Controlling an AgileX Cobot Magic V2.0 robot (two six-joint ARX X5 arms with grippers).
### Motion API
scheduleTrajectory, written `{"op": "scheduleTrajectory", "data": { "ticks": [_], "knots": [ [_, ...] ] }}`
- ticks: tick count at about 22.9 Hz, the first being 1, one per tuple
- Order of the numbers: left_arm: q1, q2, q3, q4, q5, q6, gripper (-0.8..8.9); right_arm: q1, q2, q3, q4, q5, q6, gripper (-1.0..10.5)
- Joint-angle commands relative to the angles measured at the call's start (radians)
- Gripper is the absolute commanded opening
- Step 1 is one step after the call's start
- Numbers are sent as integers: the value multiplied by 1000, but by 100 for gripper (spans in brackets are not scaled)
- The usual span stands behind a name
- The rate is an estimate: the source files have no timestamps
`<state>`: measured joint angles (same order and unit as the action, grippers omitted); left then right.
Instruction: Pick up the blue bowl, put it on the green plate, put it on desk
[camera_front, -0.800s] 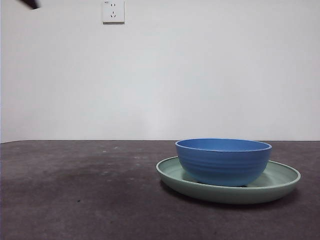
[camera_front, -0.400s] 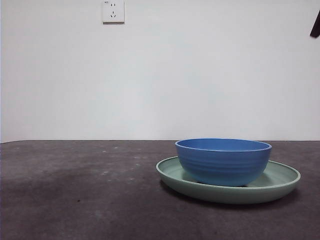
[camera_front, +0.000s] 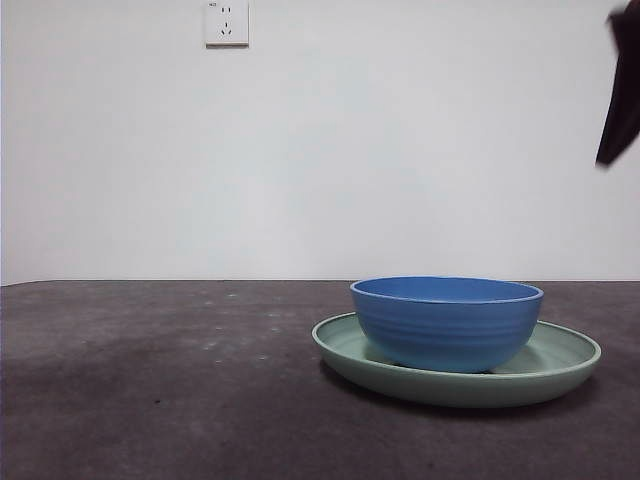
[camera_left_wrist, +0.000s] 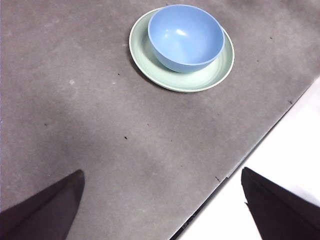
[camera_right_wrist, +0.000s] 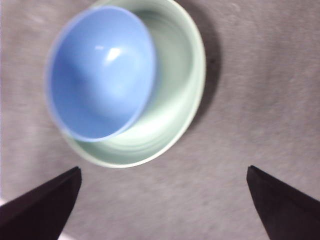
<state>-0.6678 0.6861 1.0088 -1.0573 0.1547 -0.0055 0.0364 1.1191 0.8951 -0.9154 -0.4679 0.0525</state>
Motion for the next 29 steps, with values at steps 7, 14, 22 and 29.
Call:
{"op": "scheduleTrajectory", "data": {
  "ticks": [7, 14, 22, 29],
  "knots": [
    [-5, -3, 11, 3, -5, -64, 500, 47, 220, 16, 109, 84, -16, 564],
    [-5, -69, 19, 4, 3, -85, 500, 73, 359, 16, 227, 107, -13, 494],
    [-5, -120, 30, 5, 3, -85, 500, 130, 468, 16, 334, 106, -5, 306],
    [-5, -120, 30, 3, 3, -86, 500, 144, 476, 16, 363, 107, 19, 128]
  ]
}}
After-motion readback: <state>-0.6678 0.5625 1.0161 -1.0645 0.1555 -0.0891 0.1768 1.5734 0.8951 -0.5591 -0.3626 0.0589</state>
